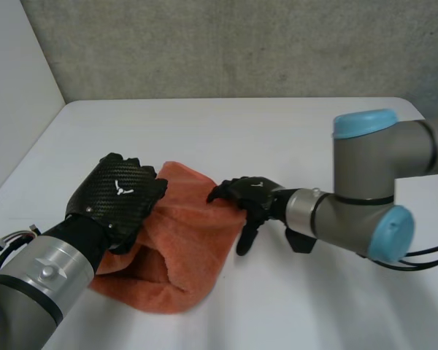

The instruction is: Fold the laundry

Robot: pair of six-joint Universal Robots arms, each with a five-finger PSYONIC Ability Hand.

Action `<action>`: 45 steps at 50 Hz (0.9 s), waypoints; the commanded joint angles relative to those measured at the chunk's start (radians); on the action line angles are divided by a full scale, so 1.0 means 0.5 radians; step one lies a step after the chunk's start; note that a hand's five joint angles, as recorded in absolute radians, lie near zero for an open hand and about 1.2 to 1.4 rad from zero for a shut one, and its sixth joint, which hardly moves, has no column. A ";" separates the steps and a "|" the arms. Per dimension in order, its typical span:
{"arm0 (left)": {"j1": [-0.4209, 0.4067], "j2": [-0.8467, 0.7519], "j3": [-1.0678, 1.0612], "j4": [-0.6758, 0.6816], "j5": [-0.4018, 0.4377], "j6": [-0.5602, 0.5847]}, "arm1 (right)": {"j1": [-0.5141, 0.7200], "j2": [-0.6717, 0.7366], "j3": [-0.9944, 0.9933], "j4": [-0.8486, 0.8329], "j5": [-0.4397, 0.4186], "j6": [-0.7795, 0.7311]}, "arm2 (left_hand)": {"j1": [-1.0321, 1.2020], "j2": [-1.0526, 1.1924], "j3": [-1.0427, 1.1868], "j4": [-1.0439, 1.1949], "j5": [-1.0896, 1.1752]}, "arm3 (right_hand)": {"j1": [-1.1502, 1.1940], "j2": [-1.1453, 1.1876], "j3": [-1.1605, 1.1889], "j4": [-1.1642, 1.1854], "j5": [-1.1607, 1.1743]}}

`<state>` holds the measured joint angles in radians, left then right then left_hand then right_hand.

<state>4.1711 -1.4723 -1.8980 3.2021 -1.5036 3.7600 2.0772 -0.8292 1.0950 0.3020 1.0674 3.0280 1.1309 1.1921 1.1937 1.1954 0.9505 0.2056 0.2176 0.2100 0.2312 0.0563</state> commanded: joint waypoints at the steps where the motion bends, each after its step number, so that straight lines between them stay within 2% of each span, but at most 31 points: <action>1: 0.058 -0.092 0.099 0.041 0.001 0.009 | 0.082 0.091 -0.199 -0.281 0.346 0.356 | 0.531 0.408 0.405 0.402 0.542 | 2.381 2.357 2.372 2.330 2.331; 3: 0.067 -0.144 0.166 0.066 0.001 0.012 | 0.082 0.054 -0.266 -0.404 0.536 0.347 | 0.531 0.408 0.405 0.402 0.542 | 2.381 2.357 2.373 2.330 2.331; 5: 0.070 -0.212 0.292 0.121 -0.002 -0.003 | 0.076 -0.019 -0.324 -0.481 0.647 0.332 | 0.531 0.408 0.405 0.402 0.542 | 2.381 2.357 2.373 2.330 2.331; 7: 0.061 -0.243 0.375 0.164 -0.005 -0.016 | 0.064 -0.172 -0.392 -0.579 0.751 0.283 | 0.531 0.408 0.405 0.402 0.542 | 2.381 2.357 2.373 2.330 2.331; 9: 0.015 -0.279 0.527 0.262 -0.024 -0.052 | 0.061 -0.280 -0.426 -0.662 0.780 0.240 | 0.531 0.408 0.405 0.402 0.542 | 2.381 2.357 2.373 2.330 2.331; 12: -0.031 -0.283 0.593 0.305 -0.030 -0.102 | 0.061 -0.491 -0.472 -0.839 0.722 0.133 | 0.531 0.408 0.405 0.402 0.542 | 2.381 2.357 2.373 2.330 2.331; 14: -0.141 -0.265 0.648 0.357 -0.070 -0.266 | 0.064 -0.584 -0.487 -0.908 0.636 0.092 | 0.531 0.408 0.405 0.402 0.542 | 2.381 2.357 2.373 2.330 2.331; 15: -0.166 -0.255 0.648 0.361 -0.091 -0.310 | 0.085 -0.609 -0.481 -0.911 0.505 0.095 | 0.531 0.408 0.405 0.402 0.542 | 2.381 2.357 2.373 2.330 2.331; 16: -0.166 -0.255 0.648 0.361 -0.091 -0.310 | 0.088 -0.609 -0.475 -0.902 0.452 0.098 | 0.531 0.408 0.405 0.402 0.542 | 2.381 2.357 2.373 2.330 2.331; 18: -0.252 -0.191 0.609 0.339 -0.223 -0.469 | 0.095 -0.609 -0.451 -0.865 0.372 0.101 | 0.531 0.408 0.405 0.402 0.542 | 2.381 2.357 2.373 2.330 2.331; 19: -0.252 -0.191 0.608 0.339 -0.223 -0.470 | 0.101 -0.603 -0.414 -0.795 0.299 0.101 | 0.531 0.408 0.405 0.402 0.542 | 2.381 2.357 2.373 2.330 2.331; 20: -0.334 -0.069 0.456 0.318 -0.336 -0.564 | 0.110 -0.600 -0.395 -0.749 0.268 0.098 | 0.531 0.408 0.405 0.402 0.542 | 2.381 2.357 2.373 2.330 2.331; 23: -0.390 0.018 0.296 0.315 -0.374 -0.599 | 0.162 -0.539 -0.307 -0.516 0.191 0.062 | 0.531 0.408 0.405 0.402 0.542 | 2.381 2.357 2.373 2.330 2.331; 31: -0.442 0.073 -0.109 0.168 -0.380 -0.626 | 0.220 -0.305 -0.171 0.079 0.227 -0.223 | 0.531 0.408 0.405 0.402 0.542 | 2.381 2.357 2.373 2.330 2.331; 38: -0.458 0.055 -0.165 -0.243 -0.355 -0.884 | 0.217 -0.293 -0.141 0.326 0.212 -0.359 | 0.491 0.368 0.365 0.362 0.502 | 2.381 2.357 2.373 2.330 2.331; 39: -0.458 0.055 -0.156 -0.274 -0.343 -0.920 | 0.217 -0.293 -0.144 0.326 0.215 -0.359 | 0.403 0.281 0.278 0.274 0.415 | 1.808 1.784 1.799 1.757 1.757; 40: -0.455 0.061 -0.125 -0.326 -0.322 -0.978 | 0.214 -0.293 -0.144 0.323 0.215 -0.359 | 0.094 -0.028 -0.031 -0.035 0.106 | 1.355 1.330 1.346 1.303 1.304; 43: -0.451 0.076 -0.061 -0.354 -0.282 -1.010 | 0.190 -0.299 -0.153 0.301 0.218 -0.337 | -0.594 -0.716 -0.719 -0.723 -0.582 | 0.232 0.208 0.223 0.181 0.182; 44: -0.439 0.082 -0.021 -0.354 -0.263 -1.010 | 0.181 -0.305 -0.162 0.289 0.218 -0.322 | -0.811 -0.933 -0.936 -0.940 -0.799 | 0.182 0.158 0.173 0.131 0.132; 45: -0.430 0.082 0.001 -0.354 -0.257 -1.010 | 0.181 -0.305 -0.162 0.289 0.218 -0.322 | -0.842 -0.964 -0.968 -0.971 -0.830 | 0.182 0.157 0.173 0.130 0.131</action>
<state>3.9433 -1.4404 -1.9750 3.0847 -1.6738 3.3155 2.1848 -0.9710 1.0256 0.4634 1.1753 2.8493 0.8852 0.9082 0.9116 0.9201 0.7403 0.6400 0.7697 0.7788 0.7812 0.6105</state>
